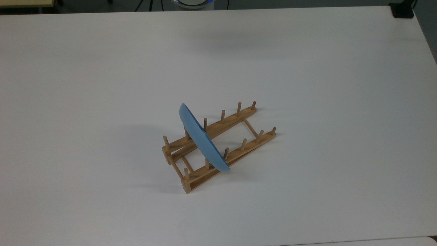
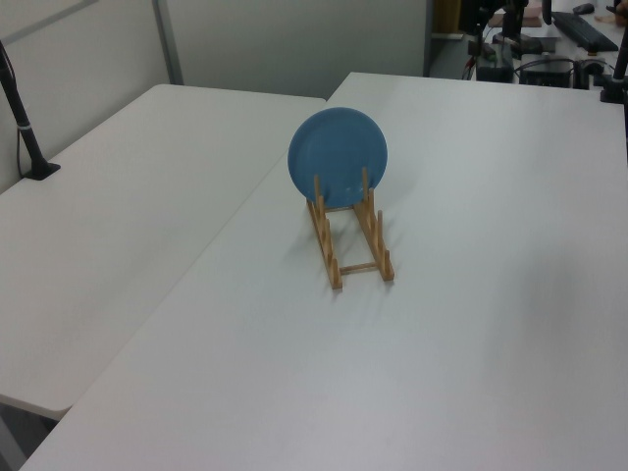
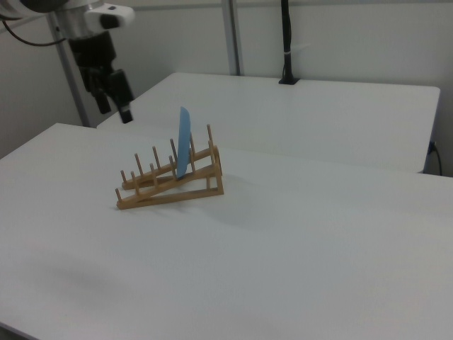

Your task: Place plate in plate rack

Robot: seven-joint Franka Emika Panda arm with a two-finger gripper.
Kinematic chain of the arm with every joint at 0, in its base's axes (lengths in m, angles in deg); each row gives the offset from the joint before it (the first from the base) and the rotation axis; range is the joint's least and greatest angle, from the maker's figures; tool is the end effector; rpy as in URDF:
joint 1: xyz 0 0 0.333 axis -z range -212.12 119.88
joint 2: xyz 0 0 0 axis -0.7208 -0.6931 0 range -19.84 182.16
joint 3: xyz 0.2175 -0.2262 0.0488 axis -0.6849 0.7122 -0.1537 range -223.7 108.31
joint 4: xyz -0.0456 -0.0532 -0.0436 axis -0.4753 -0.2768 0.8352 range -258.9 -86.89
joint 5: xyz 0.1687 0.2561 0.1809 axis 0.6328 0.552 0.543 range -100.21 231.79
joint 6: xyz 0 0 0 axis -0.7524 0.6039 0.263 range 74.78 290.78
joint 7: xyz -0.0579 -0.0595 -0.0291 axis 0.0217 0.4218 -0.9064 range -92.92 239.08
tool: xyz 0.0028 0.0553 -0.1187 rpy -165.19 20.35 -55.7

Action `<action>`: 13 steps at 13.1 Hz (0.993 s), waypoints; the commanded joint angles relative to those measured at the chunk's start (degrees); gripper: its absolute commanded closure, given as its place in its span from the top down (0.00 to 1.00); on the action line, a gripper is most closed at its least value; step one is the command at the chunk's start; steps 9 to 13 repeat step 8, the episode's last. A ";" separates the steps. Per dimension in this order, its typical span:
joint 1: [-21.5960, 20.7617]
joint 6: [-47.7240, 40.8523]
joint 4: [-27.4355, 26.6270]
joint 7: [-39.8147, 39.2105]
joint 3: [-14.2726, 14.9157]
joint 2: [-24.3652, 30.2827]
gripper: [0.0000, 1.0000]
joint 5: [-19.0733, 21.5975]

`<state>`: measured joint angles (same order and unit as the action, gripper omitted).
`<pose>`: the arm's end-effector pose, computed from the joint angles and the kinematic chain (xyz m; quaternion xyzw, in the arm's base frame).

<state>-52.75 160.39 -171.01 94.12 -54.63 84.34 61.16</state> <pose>0.4894 0.0184 0.6363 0.9871 -0.1553 0.0054 0.0385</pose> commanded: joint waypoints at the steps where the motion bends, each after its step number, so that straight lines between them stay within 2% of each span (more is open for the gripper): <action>1: 4.51 4.85 -1.71 -19.86 0.45 0.42 1.00 1.99; 6: 4.88 9.77 -2.94 -21.39 0.53 -0.10 1.00 1.99; 13: 4.70 10.48 -3.47 -21.30 0.53 -0.19 1.00 2.08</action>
